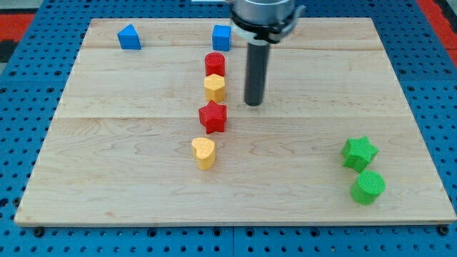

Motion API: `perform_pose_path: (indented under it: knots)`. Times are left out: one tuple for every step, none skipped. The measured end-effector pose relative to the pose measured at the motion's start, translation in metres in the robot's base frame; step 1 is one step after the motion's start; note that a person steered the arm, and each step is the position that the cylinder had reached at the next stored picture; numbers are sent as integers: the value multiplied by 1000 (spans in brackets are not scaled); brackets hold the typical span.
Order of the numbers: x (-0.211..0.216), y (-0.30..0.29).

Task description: Move the red star parallel to the left of green star

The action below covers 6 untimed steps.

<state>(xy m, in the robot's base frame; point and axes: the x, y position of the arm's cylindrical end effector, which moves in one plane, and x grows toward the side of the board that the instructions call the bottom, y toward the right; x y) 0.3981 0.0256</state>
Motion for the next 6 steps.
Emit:
perform_pose_path:
  knots:
    - [-26, -50]
    - [-49, -115]
    - [-13, -166]
    - [8, -99]
    - [52, -72]
    - [68, 4]
